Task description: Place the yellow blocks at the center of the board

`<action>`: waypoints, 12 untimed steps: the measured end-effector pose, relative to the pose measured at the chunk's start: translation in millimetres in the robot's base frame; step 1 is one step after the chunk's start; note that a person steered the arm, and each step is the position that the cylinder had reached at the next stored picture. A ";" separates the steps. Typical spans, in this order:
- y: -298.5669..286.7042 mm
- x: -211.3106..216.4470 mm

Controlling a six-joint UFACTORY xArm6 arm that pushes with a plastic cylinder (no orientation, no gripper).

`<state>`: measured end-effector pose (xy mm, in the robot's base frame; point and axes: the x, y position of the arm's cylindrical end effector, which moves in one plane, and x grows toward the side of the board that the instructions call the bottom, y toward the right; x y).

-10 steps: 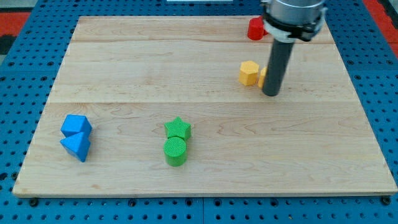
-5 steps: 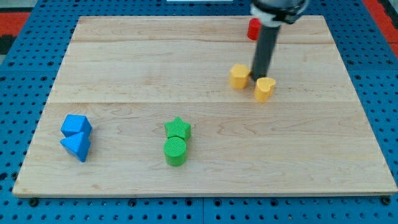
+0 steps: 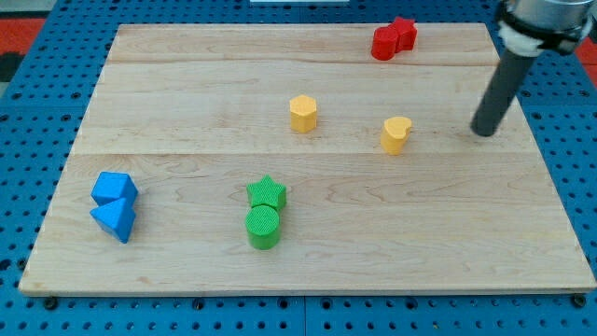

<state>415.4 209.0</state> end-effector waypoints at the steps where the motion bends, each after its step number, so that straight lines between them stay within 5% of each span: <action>1: -61.1 -9.9; 3: -56.3 62.1; 4: -121.1 25.3; 5: -117.4 7.2; 7: -19.5 -8.7; 8: -26.3 -34.2; 9: -116.6 -34.5; 11: -72.9 -19.2; 12: -131.4 6.2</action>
<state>421.6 77.6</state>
